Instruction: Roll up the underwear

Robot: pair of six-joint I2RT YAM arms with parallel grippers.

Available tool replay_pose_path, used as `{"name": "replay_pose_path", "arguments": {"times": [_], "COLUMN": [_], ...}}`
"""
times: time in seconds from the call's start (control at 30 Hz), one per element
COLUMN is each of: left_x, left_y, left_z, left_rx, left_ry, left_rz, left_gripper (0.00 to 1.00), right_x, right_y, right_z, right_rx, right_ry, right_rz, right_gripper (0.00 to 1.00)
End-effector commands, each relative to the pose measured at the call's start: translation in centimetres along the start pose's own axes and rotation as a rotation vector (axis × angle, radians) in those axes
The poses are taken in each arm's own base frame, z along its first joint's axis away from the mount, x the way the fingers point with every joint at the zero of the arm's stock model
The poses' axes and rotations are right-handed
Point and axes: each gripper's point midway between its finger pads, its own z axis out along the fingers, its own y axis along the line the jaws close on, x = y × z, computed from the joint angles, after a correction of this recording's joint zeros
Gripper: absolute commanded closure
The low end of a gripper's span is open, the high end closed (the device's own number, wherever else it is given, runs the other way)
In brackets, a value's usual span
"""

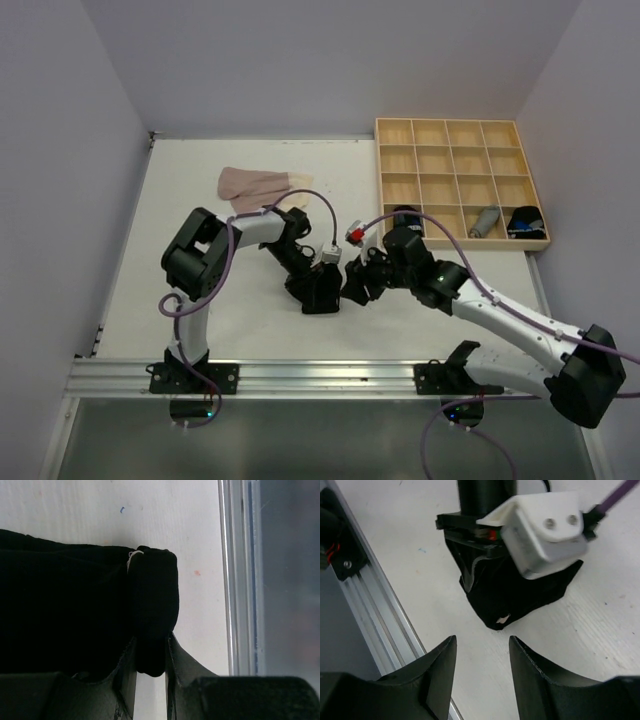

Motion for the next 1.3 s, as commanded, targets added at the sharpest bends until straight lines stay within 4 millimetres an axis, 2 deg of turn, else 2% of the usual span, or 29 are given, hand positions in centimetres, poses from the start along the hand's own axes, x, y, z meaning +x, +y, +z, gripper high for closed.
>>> {"name": "replay_pose_path", "arguments": {"times": [0.0, 0.17, 0.23, 0.27, 0.3, 0.37, 0.57, 0.73, 0.77, 0.87, 0.9, 0.97, 1.0, 1.07, 1.1, 1.13, 1.2, 1.23, 1.27], "left_x": [8.7, 9.1, 8.9, 8.7, 8.6, 8.4, 8.2, 7.8, 7.6, 7.2, 7.1, 6.4, 6.1, 4.9, 4.3, 2.8, 1.2, -0.3, -1.0], "left_y": [1.0, 1.3, 1.5, 1.7, 1.8, 2.3, 3.0, 3.4, 3.5, 3.7, 3.7, 3.8, 3.8, 4.1, 4.2, 4.9, 5.3, 6.2, 6.8], "left_z": [-0.1, -0.4, -0.4, -0.5, -0.6, -0.6, -0.5, -0.4, -0.4, -0.7, -0.8, -1.3, -1.5, -2.7, -3.2, -4.7, -6.7, -9.4, -10.8], "left_rx": [-0.056, -0.044, -0.040, -0.039, -0.037, -0.039, -0.037, -0.036, -0.043, -0.049, -0.051, -0.071, -0.079, -0.107, -0.115, -0.151, -0.176, -0.227, -0.254], "left_ry": [0.329, 0.353, 0.346, 0.343, 0.340, 0.338, 0.329, 0.314, 0.310, 0.290, 0.282, 0.255, 0.247, 0.215, 0.202, 0.170, 0.127, 0.077, 0.050], "left_rz": [-0.170, -0.194, -0.191, -0.187, -0.186, -0.187, -0.187, -0.191, -0.185, -0.183, -0.182, -0.169, -0.167, -0.157, -0.148, -0.123, -0.123, -0.115, -0.115], "left_gripper": [1.00, 1.00, 1.00, 1.00, 1.00, 0.99, 0.93, 0.85, 0.84, 0.75, 0.68, 0.57, 0.48, 0.42, 0.36, 0.33, 0.25, 0.25, 0.24], "right_x": [-0.2, 0.8, 0.5, 1.5, 1.1, 1.8, 2.6, 5.2, 5.6, 7.3, 7.9, 9.0, 9.5, 10.3, 10.8, 11.2, 12.1, 12.2, 12.7], "right_y": [1.4, 3.3, 3.9, 4.1, 4.4, 4.7, 4.5, 3.9, 3.9, 3.8, 3.7, 3.7, 3.6, 3.6, 3.5, 3.5, 3.4, 3.5, 3.4], "right_z": [1.8, 5.1, 6.2, 7.4, 7.9, 9.2, 11.1, 12.4, 12.6, 13.4, 13.6, 13.9, 14.0, 14.0, 13.9, 13.9, 13.9, 14.0, 13.9], "right_rx": [-0.028, -0.073, -0.078, -0.085, -0.089, -0.092, -0.080, -0.106, -0.116, -0.129, -0.130, -0.143, -0.147, -0.159, -0.162, -0.163, -0.173, -0.175, -0.178], "right_ry": [-0.013, 0.051, 0.069, 0.107, 0.105, 0.126, 0.147, 0.232, 0.247, 0.304, 0.320, 0.341, 0.349, 0.363, 0.374, 0.382, 0.408, 0.405, 0.413], "right_rz": [-0.158, -0.343, -0.397, -0.440, -0.463, -0.511, -0.586, -0.617, -0.621, -0.616, -0.613, -0.603, -0.596, -0.581, -0.575, -0.568, -0.556, -0.546, -0.542], "right_gripper": [0.49, 0.45, 0.45, 0.44, 0.44, 0.43, 0.39, 0.42, 0.44, 0.71, 0.84, 0.94, 1.00, 1.00, 1.00, 1.00, 1.00, 1.00, 1.00]}}
